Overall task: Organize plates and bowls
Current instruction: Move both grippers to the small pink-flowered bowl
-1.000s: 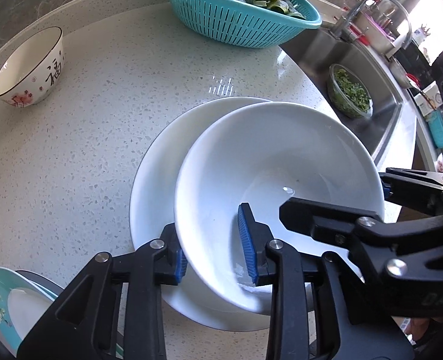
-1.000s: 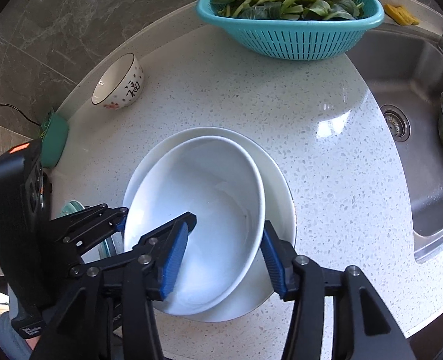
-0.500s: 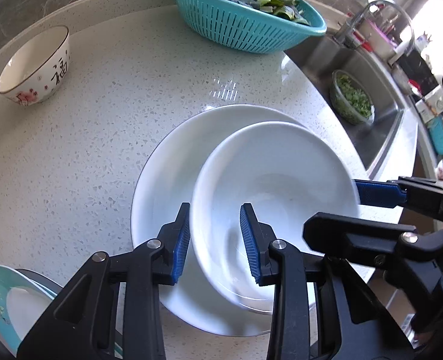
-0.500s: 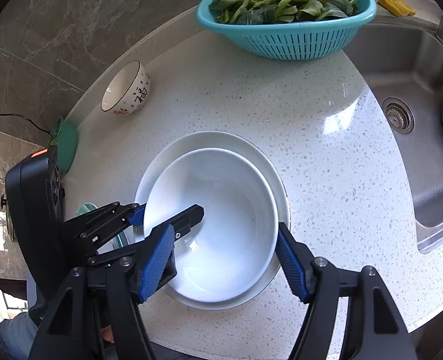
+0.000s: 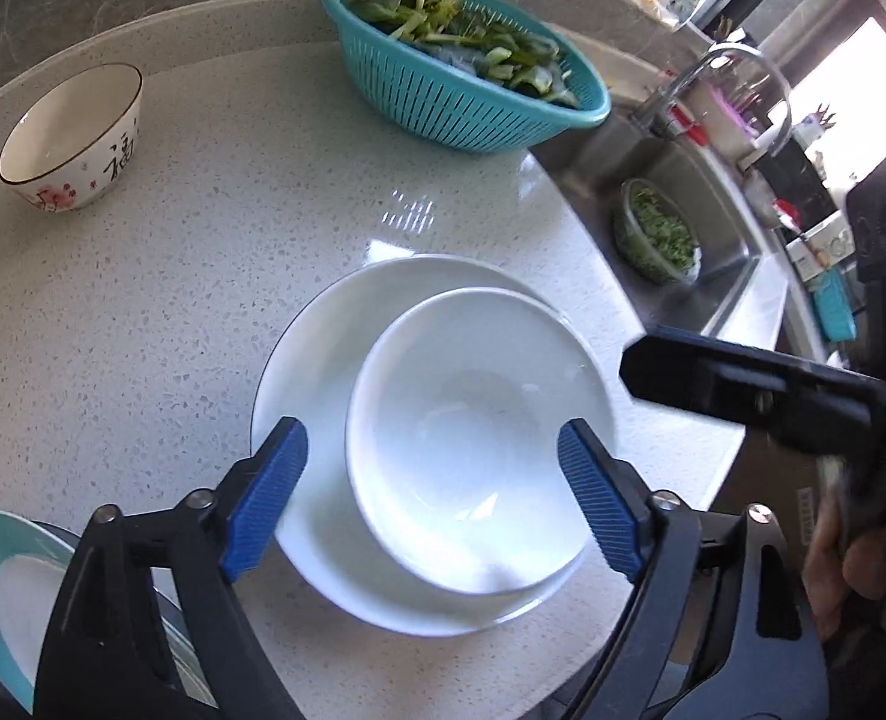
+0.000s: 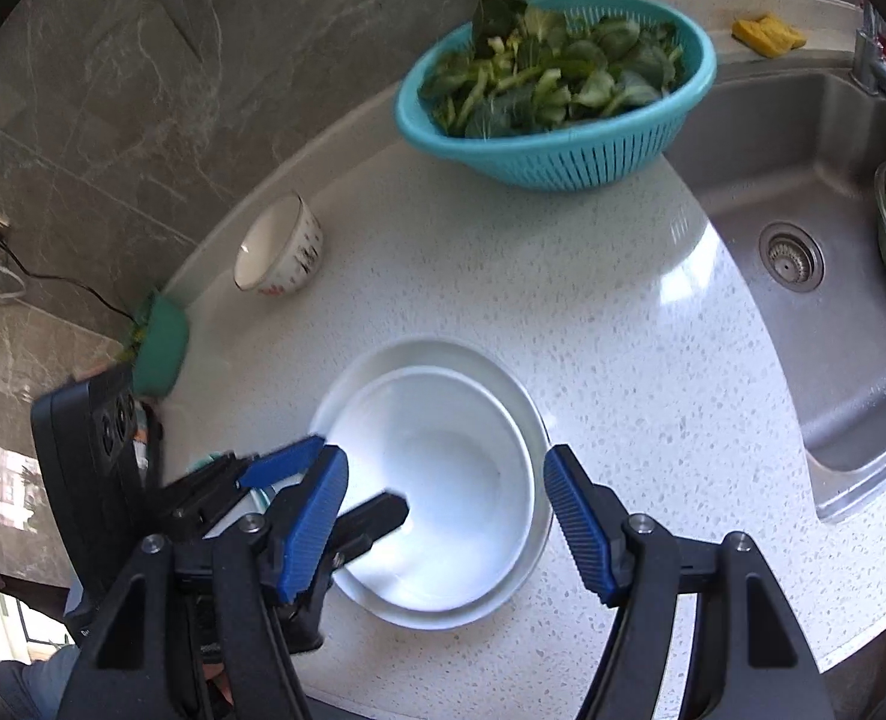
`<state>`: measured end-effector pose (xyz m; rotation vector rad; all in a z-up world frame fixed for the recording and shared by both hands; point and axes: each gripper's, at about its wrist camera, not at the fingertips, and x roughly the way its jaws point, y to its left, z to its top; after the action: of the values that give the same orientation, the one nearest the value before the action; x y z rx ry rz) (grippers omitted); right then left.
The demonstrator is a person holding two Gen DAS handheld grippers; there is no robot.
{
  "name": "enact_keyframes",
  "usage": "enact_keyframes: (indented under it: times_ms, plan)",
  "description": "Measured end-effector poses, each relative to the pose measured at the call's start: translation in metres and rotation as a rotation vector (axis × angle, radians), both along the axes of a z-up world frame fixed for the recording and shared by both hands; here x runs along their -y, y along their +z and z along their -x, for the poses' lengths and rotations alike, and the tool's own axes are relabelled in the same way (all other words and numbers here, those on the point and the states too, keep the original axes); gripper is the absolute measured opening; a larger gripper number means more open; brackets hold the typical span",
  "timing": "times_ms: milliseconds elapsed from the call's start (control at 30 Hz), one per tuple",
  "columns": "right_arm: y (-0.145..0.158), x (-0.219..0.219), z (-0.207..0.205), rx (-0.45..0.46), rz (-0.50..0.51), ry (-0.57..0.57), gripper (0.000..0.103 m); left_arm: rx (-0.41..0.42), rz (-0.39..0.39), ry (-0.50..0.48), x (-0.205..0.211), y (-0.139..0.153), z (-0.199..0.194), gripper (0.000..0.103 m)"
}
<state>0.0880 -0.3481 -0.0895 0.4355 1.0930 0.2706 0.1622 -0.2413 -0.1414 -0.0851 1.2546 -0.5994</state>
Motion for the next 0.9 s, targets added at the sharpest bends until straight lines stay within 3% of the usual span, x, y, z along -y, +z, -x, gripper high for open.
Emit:
enact_keyframes:
  times_ms: [67,233,367,433,533,633,700,733,900]
  plan:
    - [0.012,0.004,-0.003,0.037,-0.034,-0.002,0.082,0.015,0.016,-0.006,-0.005,0.014,0.001,0.103]
    - [0.041,-0.006,-0.021,0.135,-0.060,0.043,0.103,0.085,0.034,0.017,-0.047,0.059,-0.009,0.103]
    - [0.056,-0.028,-0.049,0.162,-0.092,0.119,0.103,0.209,-0.026,0.053,-0.107,0.089,-0.040,0.103]
    - [0.065,-0.043,-0.069,0.172,-0.085,0.156,0.103,0.220,-0.086,0.092,-0.137,0.092,-0.065,0.103]
    - [0.077,-0.065,-0.097,0.197,-0.073,0.202,0.103,0.170,-0.104,0.197,-0.186,0.087,-0.107,0.103]
    - [0.071,-0.089,-0.135,0.140,-0.064,0.238,0.103,0.086,-0.095,0.302,-0.225,0.067,-0.153,0.103]
    - [0.055,-0.108,-0.167,0.057,-0.084,0.249,0.096,0.072,-0.090,0.310,-0.235,0.051,-0.177,0.102]
    - [0.048,-0.113,-0.176,0.032,-0.086,0.237,0.088,0.058,-0.091,0.315,-0.238,0.044,-0.185,0.101]
    - [0.005,-0.147,-0.221,-0.079,-0.082,0.224,0.084,-0.045,-0.039,0.277,-0.237,-0.006,-0.224,0.101]
